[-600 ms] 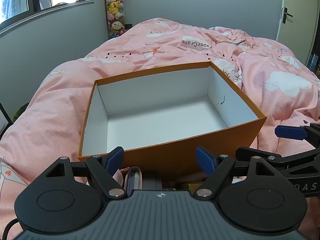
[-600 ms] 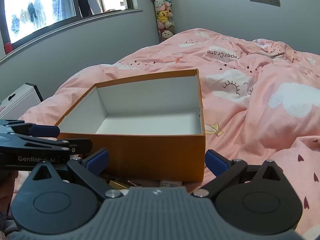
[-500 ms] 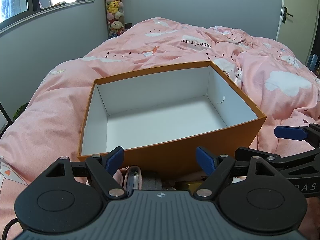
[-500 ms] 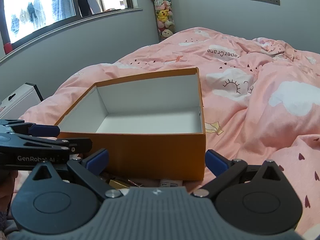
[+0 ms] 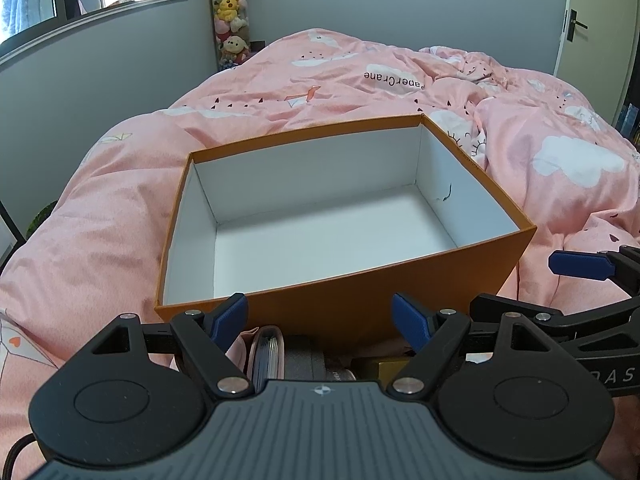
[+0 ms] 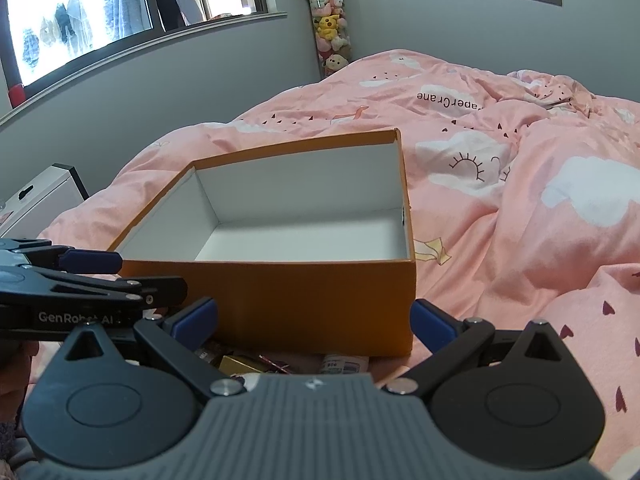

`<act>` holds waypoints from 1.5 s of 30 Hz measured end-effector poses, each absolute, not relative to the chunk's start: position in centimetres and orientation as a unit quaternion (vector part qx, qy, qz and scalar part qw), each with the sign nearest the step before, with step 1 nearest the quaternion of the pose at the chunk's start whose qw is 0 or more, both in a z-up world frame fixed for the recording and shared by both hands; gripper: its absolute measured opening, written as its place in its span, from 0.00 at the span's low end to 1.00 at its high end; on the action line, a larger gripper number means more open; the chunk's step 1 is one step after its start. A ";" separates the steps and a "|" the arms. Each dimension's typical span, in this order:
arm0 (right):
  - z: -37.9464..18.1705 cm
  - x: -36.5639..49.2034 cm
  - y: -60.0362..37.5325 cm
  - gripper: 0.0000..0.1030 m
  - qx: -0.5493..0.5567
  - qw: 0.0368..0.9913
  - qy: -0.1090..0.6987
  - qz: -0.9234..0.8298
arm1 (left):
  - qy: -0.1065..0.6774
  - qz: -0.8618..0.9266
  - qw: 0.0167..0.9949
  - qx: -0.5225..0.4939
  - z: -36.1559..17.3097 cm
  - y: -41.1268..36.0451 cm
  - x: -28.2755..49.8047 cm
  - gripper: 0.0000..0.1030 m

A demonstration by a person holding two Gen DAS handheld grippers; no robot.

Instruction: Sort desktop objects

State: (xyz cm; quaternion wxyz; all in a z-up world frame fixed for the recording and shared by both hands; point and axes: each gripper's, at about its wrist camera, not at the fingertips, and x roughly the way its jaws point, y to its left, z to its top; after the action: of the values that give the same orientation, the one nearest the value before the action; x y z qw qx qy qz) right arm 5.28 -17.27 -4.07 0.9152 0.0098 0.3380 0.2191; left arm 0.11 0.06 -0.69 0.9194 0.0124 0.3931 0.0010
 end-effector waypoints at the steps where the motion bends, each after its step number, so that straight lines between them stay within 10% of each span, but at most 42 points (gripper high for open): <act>1: -4.1 5.3 -17.3 0.99 0.010 0.915 0.339 0.219 | 0.393 0.001 0.919 0.012 -0.7 0.1 0.1 0.91; 25: -4.2 5.5 -17.0 0.99 0.005 0.911 0.346 0.224 | 0.399 -0.005 0.917 0.007 -0.4 0.7 0.1 0.91; 33: -3.5 5.9 -17.4 0.98 0.023 0.908 0.347 0.234 | 0.417 -0.035 0.908 -0.036 1.9 3.2 0.9 0.77; 45: -2.2 4.5 -18.4 0.81 0.014 0.880 0.380 0.283 | 0.494 -0.168 0.852 0.033 3.8 1.0 1.6 0.71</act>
State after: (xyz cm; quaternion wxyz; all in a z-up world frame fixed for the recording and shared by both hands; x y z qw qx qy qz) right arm 4.51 -18.41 -2.22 0.8804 0.0144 0.3804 0.2829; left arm 1.56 1.01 3.84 0.8524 0.0327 0.4941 -0.1683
